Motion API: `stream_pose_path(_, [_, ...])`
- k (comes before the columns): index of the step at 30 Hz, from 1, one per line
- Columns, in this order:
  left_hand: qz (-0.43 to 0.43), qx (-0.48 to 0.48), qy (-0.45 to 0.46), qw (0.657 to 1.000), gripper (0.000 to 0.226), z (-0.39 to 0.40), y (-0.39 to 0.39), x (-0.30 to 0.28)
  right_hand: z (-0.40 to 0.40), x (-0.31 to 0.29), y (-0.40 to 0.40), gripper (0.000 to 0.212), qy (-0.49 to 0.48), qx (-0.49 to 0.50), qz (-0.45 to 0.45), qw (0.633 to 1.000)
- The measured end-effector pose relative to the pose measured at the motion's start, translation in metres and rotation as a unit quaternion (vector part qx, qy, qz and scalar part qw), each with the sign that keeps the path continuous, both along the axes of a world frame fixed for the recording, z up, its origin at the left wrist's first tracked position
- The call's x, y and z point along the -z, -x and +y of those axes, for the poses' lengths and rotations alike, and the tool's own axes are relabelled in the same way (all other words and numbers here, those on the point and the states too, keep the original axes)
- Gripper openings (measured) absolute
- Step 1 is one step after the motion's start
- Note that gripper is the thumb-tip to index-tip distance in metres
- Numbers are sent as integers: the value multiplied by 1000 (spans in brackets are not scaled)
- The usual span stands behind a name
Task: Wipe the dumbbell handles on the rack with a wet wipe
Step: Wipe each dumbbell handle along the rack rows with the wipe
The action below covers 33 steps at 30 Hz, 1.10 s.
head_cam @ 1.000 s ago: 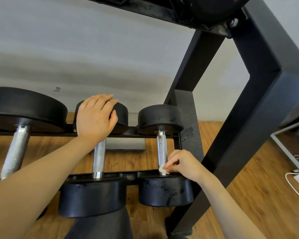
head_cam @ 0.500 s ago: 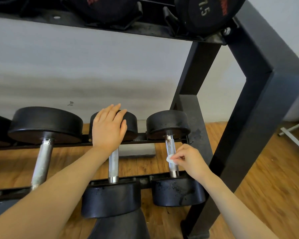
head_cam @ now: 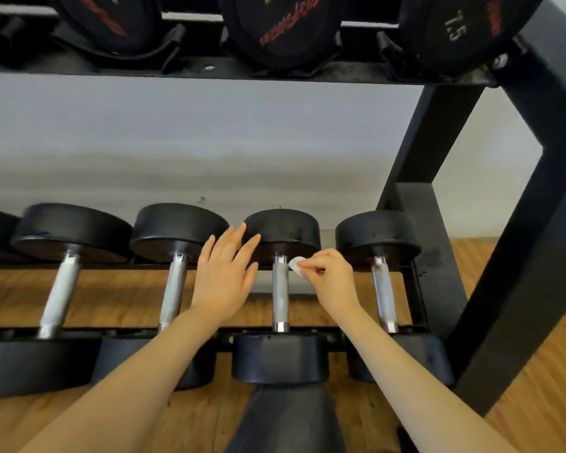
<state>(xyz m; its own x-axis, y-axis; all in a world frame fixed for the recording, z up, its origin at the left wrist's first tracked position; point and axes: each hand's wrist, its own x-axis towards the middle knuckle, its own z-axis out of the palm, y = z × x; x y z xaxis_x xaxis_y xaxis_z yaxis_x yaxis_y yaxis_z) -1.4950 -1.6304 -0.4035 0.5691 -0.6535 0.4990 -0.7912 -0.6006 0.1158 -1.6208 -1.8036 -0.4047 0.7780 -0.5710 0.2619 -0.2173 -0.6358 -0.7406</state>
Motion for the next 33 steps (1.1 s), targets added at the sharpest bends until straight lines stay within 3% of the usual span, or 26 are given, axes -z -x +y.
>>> stream_pose_path(4, [-33,-67,6,997,51,30,-17,-6,26,9,-26,14,-8,-3,-44,999])
stream_pose_path(10, [-15,-156,23,987,63,42,-37,-11,37,25,-37,14,-9,2,-57,998])
stream_pose_path(14, [-15,-168,32,985,64,41,-46,-5,27,34,-29,19,48,9,-27,998])
stream_pose_path(21, [-59,-164,37,984,64,40,-55,8,20,42,-22,21,-36,2,-46,998])
stream_pose_path(33, [-68,-163,79,981,53,38,-58,13,23,34,-22,24,51,-50,11,997])
